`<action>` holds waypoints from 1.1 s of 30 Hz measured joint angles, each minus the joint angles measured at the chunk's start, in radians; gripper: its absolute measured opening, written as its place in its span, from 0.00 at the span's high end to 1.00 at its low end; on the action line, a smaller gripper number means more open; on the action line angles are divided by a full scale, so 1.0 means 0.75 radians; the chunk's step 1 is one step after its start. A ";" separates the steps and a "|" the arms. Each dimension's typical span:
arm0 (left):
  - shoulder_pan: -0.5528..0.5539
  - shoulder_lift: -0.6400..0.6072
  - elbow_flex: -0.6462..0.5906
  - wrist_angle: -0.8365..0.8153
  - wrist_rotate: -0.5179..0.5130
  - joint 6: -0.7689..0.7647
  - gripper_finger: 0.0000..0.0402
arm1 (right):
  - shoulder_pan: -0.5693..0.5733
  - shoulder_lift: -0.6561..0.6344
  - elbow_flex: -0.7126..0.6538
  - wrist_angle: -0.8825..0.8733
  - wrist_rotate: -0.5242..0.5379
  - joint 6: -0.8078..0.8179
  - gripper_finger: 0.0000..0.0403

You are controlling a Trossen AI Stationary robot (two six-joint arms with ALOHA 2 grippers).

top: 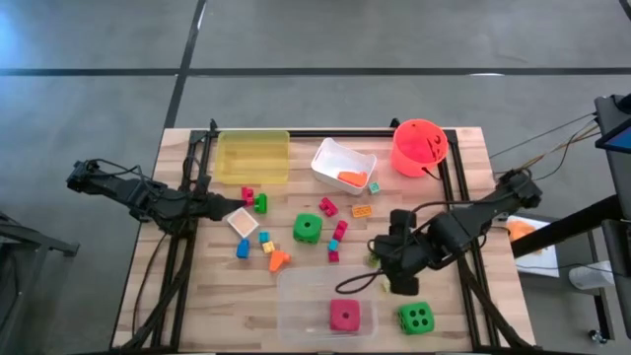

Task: Pick & Place Toys
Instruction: Put the blue deck of cards into the yellow bin

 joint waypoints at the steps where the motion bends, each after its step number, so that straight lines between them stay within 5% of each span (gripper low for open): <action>1: 0.000 0.000 0.000 0.000 0.000 0.000 0.93 | 0.001 -0.016 -0.049 0.003 0.000 -0.038 0.43; 13: 0.000 -0.001 0.000 -0.039 0.021 0.000 0.93 | -0.002 -0.053 -0.543 0.207 -0.081 -0.207 0.43; 23: 0.000 -0.001 0.000 -0.047 0.074 -0.009 0.93 | -0.002 -0.053 -0.753 0.430 -0.284 -0.484 0.43; 33: 0.000 -0.001 0.000 -0.046 0.090 -0.010 0.93 | -0.005 -0.053 -0.852 0.449 -0.287 -0.528 0.43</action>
